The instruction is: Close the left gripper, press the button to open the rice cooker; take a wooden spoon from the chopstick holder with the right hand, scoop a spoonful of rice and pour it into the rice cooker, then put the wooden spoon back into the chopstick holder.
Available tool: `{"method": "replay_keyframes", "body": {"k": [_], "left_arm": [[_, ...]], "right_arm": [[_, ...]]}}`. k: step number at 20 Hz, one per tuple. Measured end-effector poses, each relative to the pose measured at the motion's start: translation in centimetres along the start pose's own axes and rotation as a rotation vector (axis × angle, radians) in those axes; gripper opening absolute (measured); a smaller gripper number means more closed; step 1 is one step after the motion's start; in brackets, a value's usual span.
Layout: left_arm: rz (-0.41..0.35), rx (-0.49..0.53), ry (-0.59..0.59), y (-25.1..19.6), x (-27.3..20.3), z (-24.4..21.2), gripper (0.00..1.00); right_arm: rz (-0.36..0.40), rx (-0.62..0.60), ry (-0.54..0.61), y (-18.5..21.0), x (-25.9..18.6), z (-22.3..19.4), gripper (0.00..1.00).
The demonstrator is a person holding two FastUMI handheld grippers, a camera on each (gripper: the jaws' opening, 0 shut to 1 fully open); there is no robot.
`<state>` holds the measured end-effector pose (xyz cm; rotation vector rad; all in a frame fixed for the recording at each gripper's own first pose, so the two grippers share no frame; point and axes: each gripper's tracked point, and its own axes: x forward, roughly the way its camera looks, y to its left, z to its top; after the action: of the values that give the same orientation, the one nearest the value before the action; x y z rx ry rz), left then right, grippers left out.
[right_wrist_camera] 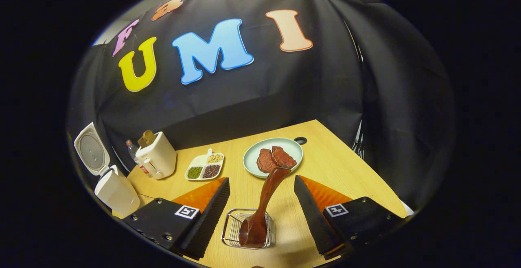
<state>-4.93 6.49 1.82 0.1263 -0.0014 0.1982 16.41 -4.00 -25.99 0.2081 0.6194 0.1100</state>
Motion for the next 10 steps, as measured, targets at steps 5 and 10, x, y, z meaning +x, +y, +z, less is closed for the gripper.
{"method": "replay_keyframes", "body": {"k": [5,10], "left_arm": [[0.071,0.010,0.025,1.5,-1.4,0.1,0.96],[0.099,0.010,0.062,2.4,-2.4,-0.7,0.95]], "right_arm": [[-0.005,0.017,0.087,-0.3,3.0,-2.0,0.96],[-0.009,0.079,0.153,-0.1,4.9,-3.1,0.63]]}}
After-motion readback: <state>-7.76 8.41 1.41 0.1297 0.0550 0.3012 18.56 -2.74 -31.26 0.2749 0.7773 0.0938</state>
